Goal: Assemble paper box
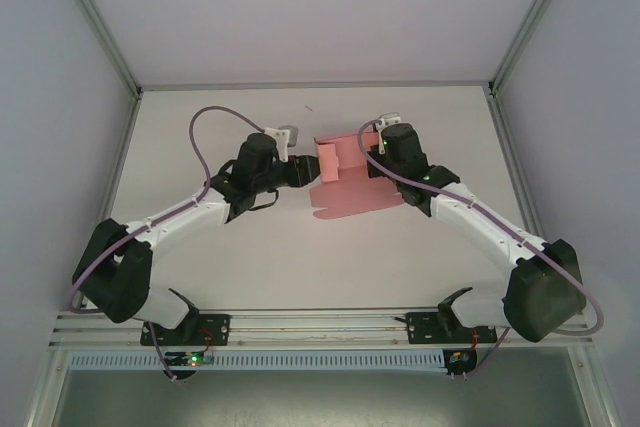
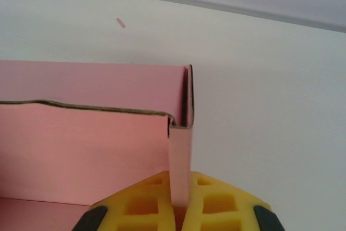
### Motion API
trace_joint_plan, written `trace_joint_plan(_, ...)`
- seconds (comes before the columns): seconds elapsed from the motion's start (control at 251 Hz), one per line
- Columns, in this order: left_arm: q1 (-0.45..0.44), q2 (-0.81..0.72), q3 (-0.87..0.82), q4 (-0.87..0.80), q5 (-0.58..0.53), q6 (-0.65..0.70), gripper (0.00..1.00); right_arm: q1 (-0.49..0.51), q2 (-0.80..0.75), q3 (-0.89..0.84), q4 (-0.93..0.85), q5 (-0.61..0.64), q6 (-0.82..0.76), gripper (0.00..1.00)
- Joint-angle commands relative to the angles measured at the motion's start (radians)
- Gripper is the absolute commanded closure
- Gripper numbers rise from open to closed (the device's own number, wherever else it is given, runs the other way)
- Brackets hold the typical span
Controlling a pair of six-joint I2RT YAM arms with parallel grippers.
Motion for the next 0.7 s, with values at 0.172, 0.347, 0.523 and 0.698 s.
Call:
trace_joint_plan(0.172, -0.025, 0.049, 0.03, 0.132, 0.213, 0.012, 0.56, 0.06, -0.004, 0.043, 0.01, -0.126, 0.001, 1.0)
trace_joint_plan(0.347, -0.024, 0.051, 0.034, 0.098, 0.179, 0.022, 0.56, 0.056, -0.022, 0.037, 0.004, -0.152, -0.004, 1.0)
trace_joint_plan(0.523, -0.023, 0.047, 0.024, 0.123, 0.249, 0.034, 0.5, 0.047, -0.029, 0.04, -0.011, -0.157, -0.006, 1.0)
trace_joint_plan(0.698, -0.025, 0.031, -0.001, 0.179, 0.338, 0.054, 0.49, 0.042, -0.038, 0.041, -0.02, -0.181, -0.015, 1.0)
